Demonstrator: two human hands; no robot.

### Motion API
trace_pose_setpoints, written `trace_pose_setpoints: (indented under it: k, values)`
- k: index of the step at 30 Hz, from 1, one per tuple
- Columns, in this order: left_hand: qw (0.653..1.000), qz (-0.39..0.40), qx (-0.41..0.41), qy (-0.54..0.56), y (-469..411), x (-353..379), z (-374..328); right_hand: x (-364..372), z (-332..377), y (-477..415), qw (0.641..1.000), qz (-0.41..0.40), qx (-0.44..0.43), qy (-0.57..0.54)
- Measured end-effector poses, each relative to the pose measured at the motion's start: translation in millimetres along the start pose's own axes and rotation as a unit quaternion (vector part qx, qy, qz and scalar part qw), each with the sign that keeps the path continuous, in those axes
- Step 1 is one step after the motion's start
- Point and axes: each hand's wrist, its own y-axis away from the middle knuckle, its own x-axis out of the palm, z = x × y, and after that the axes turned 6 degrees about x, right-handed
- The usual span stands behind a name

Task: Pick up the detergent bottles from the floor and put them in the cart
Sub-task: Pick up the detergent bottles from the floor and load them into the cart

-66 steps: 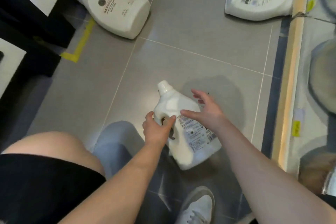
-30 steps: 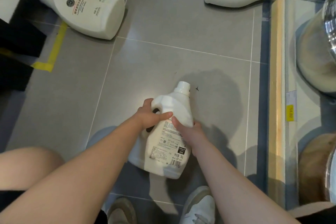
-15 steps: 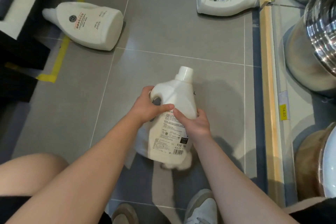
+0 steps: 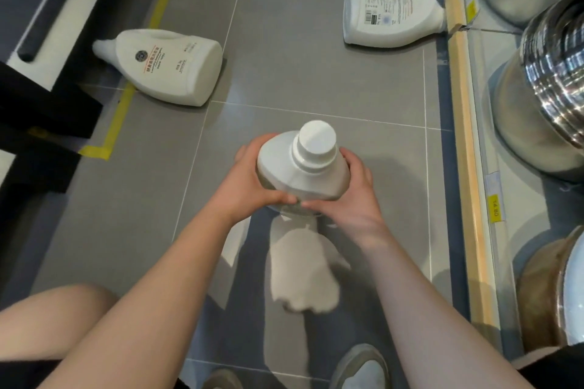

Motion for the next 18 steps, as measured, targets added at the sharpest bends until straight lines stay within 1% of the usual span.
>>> trace_pose_setpoints:
  k: [2, 5, 9, 13, 18]
  values:
    - [1.0, 0.008, 0.008, -0.017, 4.1, -1.4, 0.6, -0.5, -3.1, 4.7, 1.0, 0.007, 0.003, 0.003]
    - [1.0, 0.01, 0.015, -0.006, 5.5, -5.1, -1.0, -3.0, -2.3, 9.0, 1.0, 0.018, 0.009, -0.009]
    - [0.999, 0.017, 0.027, 0.008, 1.7, -7.3, -1.1, -8.8, 4.1, 5.4, 0.999, 0.034, -0.014, -0.009]
    - [0.999, 0.027, 0.03, 0.007, -0.7, -8.7, -2.9, -9.9, 8.8, -3.4, 0.997, 0.066, -0.035, 0.022]
    - [1.0, 0.018, 0.014, 0.008, 0.8, -8.8, -3.4, -11.2, 9.8, -12.5, 0.994, 0.084, -0.017, 0.064]
